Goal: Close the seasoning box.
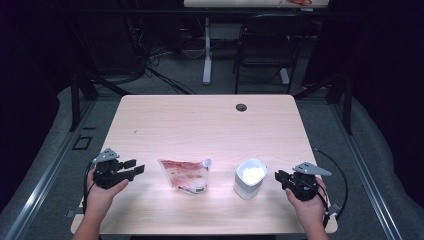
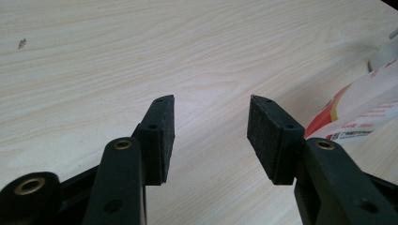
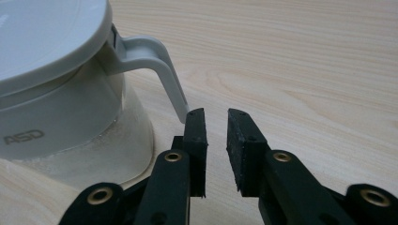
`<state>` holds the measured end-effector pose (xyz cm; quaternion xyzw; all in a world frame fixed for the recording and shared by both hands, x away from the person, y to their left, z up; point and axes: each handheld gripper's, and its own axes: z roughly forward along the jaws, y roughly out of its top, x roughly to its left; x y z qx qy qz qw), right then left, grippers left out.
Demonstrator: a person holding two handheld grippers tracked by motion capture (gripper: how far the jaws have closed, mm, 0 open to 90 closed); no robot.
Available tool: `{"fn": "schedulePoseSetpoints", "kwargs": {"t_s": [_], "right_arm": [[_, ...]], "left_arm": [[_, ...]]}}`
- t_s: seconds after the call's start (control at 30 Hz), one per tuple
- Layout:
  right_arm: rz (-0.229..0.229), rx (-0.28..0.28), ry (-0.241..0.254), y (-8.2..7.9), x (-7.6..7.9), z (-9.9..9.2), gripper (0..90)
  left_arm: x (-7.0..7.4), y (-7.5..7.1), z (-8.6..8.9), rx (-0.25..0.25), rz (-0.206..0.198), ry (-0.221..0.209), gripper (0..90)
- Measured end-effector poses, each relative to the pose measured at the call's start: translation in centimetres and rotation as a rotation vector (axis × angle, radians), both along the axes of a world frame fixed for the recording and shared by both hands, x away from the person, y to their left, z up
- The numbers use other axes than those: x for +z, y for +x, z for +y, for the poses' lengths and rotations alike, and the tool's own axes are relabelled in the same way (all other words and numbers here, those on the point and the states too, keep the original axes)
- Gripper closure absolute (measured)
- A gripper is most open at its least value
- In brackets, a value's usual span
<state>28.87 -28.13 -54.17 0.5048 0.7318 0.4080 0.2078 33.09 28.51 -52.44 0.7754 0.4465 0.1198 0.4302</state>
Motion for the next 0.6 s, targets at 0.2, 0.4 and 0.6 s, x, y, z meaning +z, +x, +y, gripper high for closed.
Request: {"fn": "schedulePoseSetpoints", "kwargs": {"t_s": [0.2,0.4,0.6], "right_arm": [[0.007,-0.021,0.032,0.10,-0.30,-0.44,70.0],[0.008,-0.042,0.063,0.20,-0.56,-0.77,60.6],[0.020,-0.057,0.068,0.42,-0.80,-0.99,57.0]], "left_arm": [[-0.36,0.06,-0.47,-0.004,0.006,0.010,51.7],[-0.62,0.13,-0.67,-0.004,0.013,0.011,50.4],[-0.69,0.22,-0.59,0.000,0.015,0.015,50.1]]}}
